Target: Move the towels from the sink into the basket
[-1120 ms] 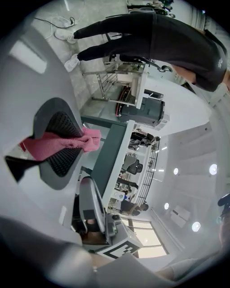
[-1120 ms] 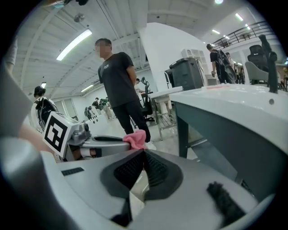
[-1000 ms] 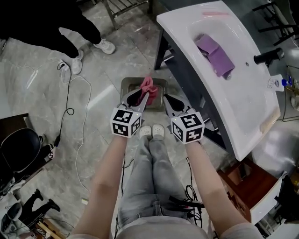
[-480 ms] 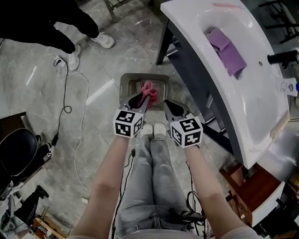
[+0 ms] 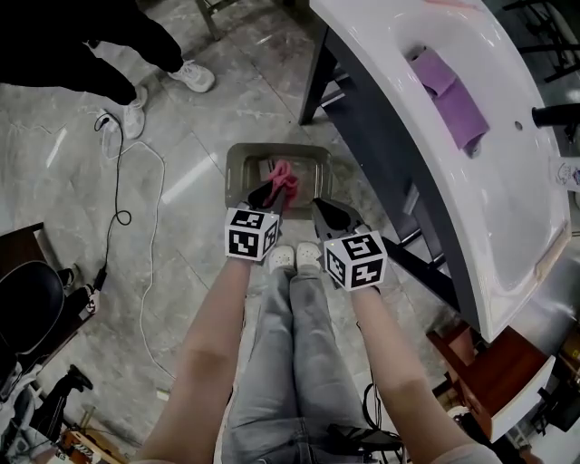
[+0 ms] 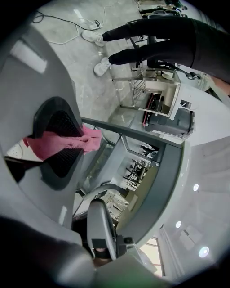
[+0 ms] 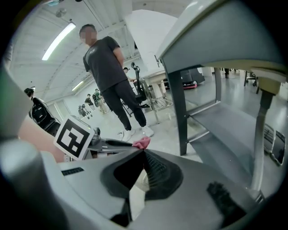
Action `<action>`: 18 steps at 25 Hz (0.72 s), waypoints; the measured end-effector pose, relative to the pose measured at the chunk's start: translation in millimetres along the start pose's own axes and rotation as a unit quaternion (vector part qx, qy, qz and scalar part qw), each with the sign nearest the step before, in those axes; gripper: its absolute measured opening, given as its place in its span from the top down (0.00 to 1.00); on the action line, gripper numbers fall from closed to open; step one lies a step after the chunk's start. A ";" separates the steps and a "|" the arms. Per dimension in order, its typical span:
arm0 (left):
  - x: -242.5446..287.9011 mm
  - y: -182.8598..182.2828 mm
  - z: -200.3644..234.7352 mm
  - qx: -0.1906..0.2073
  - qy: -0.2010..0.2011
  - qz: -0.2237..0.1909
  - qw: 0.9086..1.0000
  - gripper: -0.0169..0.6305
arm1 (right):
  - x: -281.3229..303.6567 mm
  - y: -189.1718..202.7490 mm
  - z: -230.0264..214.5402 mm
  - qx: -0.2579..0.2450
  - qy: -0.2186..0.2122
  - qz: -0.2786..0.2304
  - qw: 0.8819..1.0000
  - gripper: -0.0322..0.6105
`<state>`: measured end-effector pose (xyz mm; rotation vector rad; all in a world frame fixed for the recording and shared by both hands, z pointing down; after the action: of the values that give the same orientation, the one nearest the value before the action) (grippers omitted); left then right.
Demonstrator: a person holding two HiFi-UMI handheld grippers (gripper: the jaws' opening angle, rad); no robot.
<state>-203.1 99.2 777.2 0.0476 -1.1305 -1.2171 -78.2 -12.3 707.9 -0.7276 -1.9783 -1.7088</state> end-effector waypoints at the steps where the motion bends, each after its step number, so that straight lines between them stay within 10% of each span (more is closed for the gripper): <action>1: 5.2 2.5 1.8 0.002 -0.003 0.007 1.000 0.83 | 1.6 2.7 -0.9 0.002 0.001 0.001 1.000 0.92; 11: 25.2 9.6 6.0 0.010 -0.012 0.052 0.999 0.58 | -1.6 17.7 -6.0 0.005 -0.002 0.016 1.000 0.92; 18: 8.9 -0.6 -4.3 0.009 -0.027 0.042 0.999 0.96 | -11.9 5.0 -3.4 0.001 -0.003 0.009 1.000 0.92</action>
<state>-201.3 90.0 780.6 -0.0196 -1.1795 -1.1399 -65.8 -16.4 704.8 -0.7481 -1.9710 -1.6952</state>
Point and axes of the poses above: the fingertips, and each gripper's own axes: x forward along the fingers, z to its left, y out of its underside, the point moved 9 cm from there along -x, backward along the fingers, and after that the axes turned 14 degrees about -x, right-handed, at the moved point
